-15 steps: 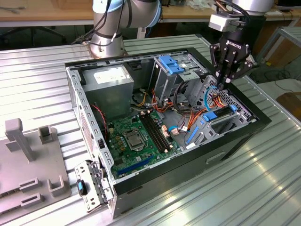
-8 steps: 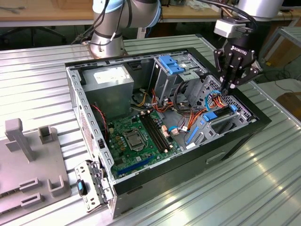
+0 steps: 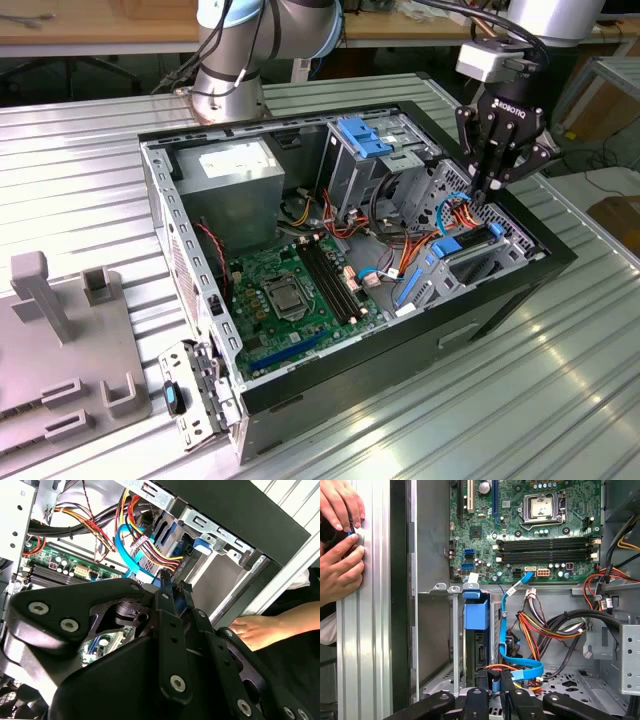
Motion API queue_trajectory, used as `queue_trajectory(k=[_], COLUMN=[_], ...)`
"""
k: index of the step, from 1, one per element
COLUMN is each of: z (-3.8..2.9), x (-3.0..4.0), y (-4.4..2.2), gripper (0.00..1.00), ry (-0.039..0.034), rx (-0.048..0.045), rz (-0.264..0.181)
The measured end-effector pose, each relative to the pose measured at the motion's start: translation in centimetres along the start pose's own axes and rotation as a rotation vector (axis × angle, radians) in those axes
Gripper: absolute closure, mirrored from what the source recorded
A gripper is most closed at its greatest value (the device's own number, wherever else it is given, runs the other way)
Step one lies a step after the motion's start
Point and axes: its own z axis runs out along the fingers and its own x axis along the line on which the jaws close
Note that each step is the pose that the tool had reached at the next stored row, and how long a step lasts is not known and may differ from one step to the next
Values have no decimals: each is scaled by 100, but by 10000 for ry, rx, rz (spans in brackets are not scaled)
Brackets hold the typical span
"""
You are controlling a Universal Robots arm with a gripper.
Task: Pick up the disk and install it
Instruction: 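Insert the second disk wire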
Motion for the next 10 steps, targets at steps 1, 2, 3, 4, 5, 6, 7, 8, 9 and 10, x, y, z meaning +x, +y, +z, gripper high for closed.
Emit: queue_trajectory(k=[1, 2, 3, 4, 5, 6, 7, 8, 9, 10], z=[0, 0, 1, 1, 1, 1, 1, 1, 2, 3], x=[0, 0, 0, 0, 0, 0, 1, 1, 1, 2], y=[0, 0, 0, 0, 0, 0, 0, 0, 0, 0], gripper=[78, 78, 78, 78, 77, 77, 71, 71, 71, 71], ry=[-1, -1, 0, -1, -2, -1, 0, 0, 0, 0], rx=[0, 0, 0, 0, 0, 0, 0, 0, 0, 0], rz=[0, 0, 0, 0, 0, 0, 0, 0, 0, 0])
